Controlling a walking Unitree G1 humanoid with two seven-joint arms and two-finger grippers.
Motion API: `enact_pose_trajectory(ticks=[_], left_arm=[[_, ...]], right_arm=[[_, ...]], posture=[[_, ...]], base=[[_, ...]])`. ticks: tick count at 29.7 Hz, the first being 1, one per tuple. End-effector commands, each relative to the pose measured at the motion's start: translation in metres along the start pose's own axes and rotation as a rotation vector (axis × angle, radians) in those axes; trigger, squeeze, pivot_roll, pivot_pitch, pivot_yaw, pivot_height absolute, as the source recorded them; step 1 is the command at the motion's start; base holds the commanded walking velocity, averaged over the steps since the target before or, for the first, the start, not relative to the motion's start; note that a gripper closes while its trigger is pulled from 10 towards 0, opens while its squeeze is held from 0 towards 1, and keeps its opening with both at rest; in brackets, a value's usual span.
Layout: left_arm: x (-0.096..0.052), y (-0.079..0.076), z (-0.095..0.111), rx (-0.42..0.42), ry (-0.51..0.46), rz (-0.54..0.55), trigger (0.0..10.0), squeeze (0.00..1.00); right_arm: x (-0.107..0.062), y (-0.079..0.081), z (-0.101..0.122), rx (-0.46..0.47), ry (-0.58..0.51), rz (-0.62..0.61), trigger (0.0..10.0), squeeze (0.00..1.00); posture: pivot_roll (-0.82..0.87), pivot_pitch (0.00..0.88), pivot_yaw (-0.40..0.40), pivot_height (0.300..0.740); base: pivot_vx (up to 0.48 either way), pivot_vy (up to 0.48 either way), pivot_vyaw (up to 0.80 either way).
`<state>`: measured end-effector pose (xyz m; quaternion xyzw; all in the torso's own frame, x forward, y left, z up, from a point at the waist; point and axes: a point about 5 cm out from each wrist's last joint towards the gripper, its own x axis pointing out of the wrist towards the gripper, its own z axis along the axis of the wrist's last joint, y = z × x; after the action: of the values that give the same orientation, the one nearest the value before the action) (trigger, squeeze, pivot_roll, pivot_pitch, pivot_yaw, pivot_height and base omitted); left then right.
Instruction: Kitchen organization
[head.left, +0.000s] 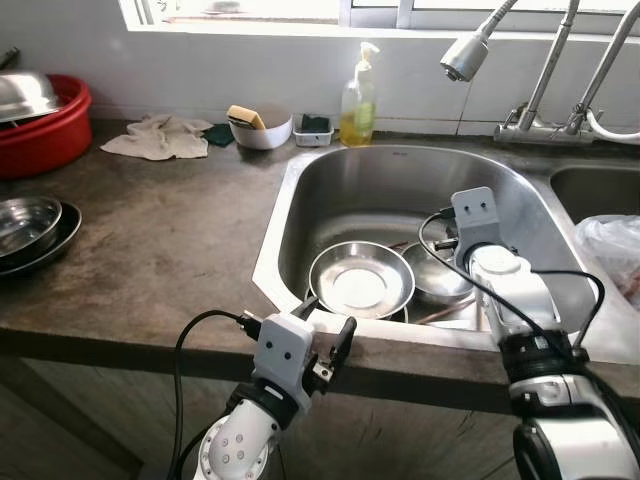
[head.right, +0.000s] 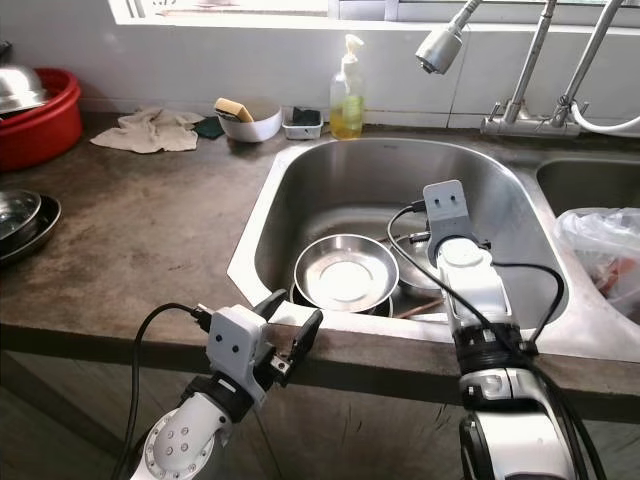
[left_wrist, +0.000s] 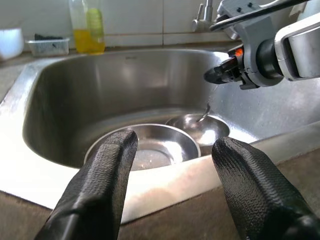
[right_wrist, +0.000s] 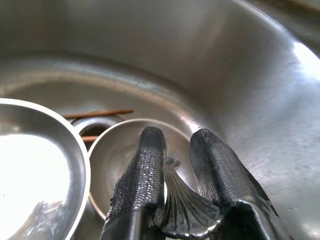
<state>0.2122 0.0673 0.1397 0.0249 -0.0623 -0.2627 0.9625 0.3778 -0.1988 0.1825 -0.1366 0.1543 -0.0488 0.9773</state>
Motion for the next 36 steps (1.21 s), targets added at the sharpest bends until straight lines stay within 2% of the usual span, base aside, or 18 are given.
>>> enact_pose_trajectory(ticks=[1,2,10,13,14,16,21,22,23,24,25,26,27,29,31,36], left_arm=[[-0.001,0.001,0.004,0.004,-0.006,0.017,10.0,0.00],[-0.001,0.001,0.004,0.005,-0.007,0.017,10.0,0.00],[0.002,0.001,0.004,0.004,-0.008,0.017,10.0,0.00],[0.003,0.001,0.004,0.004,-0.008,0.017,10.0,0.00],[0.004,0.002,0.004,0.004,-0.008,0.021,10.0,0.00],[0.004,0.005,0.004,0.007,-0.008,0.034,10.0,0.00],[0.004,0.006,0.003,0.009,-0.009,0.039,10.0,0.00],[0.006,0.007,0.004,0.014,-0.014,0.040,10.0,0.00],[0.006,0.007,0.004,0.014,-0.014,0.040,10.0,0.00],[0.007,0.008,0.005,0.018,-0.019,0.042,10.0,0.00],[0.007,0.008,0.005,0.018,-0.019,0.042,10.0,0.00],[0.010,0.010,0.007,0.021,-0.028,0.044,10.0,0.00],[0.010,0.010,0.007,0.021,-0.028,0.044,10.0,0.00],[0.013,0.012,0.009,0.022,-0.039,0.045,10.0,0.00],[0.014,0.013,0.009,0.020,-0.041,0.043,10.0,0.00],[0.015,0.013,0.009,0.016,-0.041,0.041,10.0,0.00]], right_arm=[[0.002,0.000,0.004,-0.017,-0.008,0.011,10.0,0.52],[0.002,0.000,0.003,-0.016,-0.005,0.018,10.0,1.00],[0.003,-0.001,0.009,-0.018,-0.038,0.014,10.0,1.00],[0.000,-0.002,0.017,-0.003,-0.092,0.015,10.0,1.00],[-0.007,-0.002,0.029,0.030,-0.191,0.010,10.0,0.00],[-0.023,-0.001,0.041,0.115,-0.319,0.003,10.0,0.00],[-0.032,-0.001,0.045,0.144,-0.383,0.000,10.0,0.00],[-0.047,0.001,0.043,0.154,-0.436,-0.004,10.0,0.00],[-0.047,0.001,0.043,0.154,-0.436,-0.004,10.0,0.00],[-0.060,0.003,0.040,0.170,-0.478,-0.004,10.0,0.00],[-0.060,0.003,0.040,0.170,-0.478,-0.004,10.0,0.00],[-0.074,0.005,0.037,0.190,-0.519,-0.001,10.0,0.00],[-0.074,0.005,0.037,0.190,-0.519,-0.001,10.0,0.00],[-0.092,0.010,0.031,0.215,-0.566,0.020,10.0,0.00],[-0.103,0.015,0.025,0.244,-0.580,0.038,10.0,0.00],[-0.111,0.023,0.017,0.289,-0.576,0.045,10.0,0.00]], posture=[[0.22,0.131,-0.035,0.740],[0.22,0.133,-0.038,0.740],[0.21,0.132,-0.035,0.740],[0.21,0.126,-0.036,0.740],[0.21,0.121,-0.036,0.740],[0.21,0.116,-0.035,0.740],[0.20,0.112,-0.033,0.740],[0.20,0.101,-0.033,0.740],[0.20,0.101,-0.033,0.740],[0.20,0.098,-0.030,0.740],[0.20,0.098,-0.030,0.740],[0.19,0.091,-0.025,0.740],[0.19,0.091,-0.025,0.740],[0.18,0.085,-0.018,0.740],[0.18,0.081,-0.015,0.740],[0.18,0.077,-0.011,0.740]], base=[[0.000,0.000,0.00],[0.000,0.000,0.00],[0.000,0.000,0.00],[0.000,0.000,0.00],[0.000,0.000,0.00],[0.000,0.000,0.00],[0.000,0.000,0.00],[0.000,0.000,0.00],[0.000,0.000,0.00],[0.000,0.000,0.00],[0.000,0.000,0.00],[0.000,0.000,0.00],[0.000,0.000,0.00],[0.000,0.000,0.00],[0.000,0.000,0.00],[0.000,0.000,0.00]])
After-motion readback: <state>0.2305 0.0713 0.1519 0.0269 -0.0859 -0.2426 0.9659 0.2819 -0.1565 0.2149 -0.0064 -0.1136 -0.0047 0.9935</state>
